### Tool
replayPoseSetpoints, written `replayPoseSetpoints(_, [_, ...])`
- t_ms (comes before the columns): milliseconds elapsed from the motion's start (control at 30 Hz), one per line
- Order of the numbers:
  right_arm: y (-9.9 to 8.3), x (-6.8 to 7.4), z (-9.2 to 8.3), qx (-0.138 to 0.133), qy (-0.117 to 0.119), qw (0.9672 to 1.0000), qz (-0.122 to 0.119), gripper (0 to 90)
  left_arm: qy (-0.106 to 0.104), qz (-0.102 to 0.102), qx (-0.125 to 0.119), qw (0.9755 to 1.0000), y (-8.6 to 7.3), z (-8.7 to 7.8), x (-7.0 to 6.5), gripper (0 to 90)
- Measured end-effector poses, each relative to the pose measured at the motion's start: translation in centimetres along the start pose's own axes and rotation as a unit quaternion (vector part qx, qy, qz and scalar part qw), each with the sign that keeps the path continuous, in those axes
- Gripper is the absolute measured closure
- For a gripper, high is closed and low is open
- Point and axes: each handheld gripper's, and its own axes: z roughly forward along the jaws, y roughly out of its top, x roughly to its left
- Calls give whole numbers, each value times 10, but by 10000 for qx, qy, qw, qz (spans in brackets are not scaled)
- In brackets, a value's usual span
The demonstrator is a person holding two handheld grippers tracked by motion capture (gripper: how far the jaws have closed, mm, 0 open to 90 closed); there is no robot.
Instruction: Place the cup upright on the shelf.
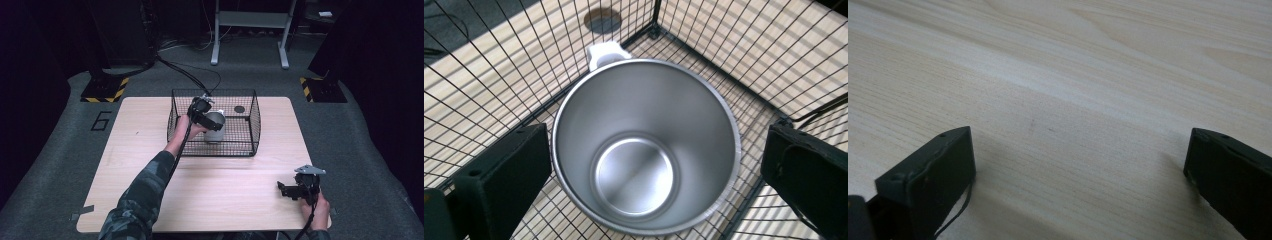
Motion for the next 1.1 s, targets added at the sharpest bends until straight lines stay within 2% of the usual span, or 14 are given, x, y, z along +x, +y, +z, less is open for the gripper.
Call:
replayPoseSetpoints(200, [0,0,0,1,0,10000,1,0,-17,117,-180,9998,1,-20,-6,2])
replayPoseSetpoints(600, [0,0,0,0,0,10000,-3,0,-139,453,-483,9977,-11,-57,-26,2])
replayPoseSetpoints(767, [0,0,0,-2,-4,10000,-4,0,-148,574,-520,9969,-22,-72,-37,2])
replayPoseSetpoints(1100, [0,0,0,-2,-5,10000,-4,0,-50,696,-633,9956,-55,-106,-47,2])
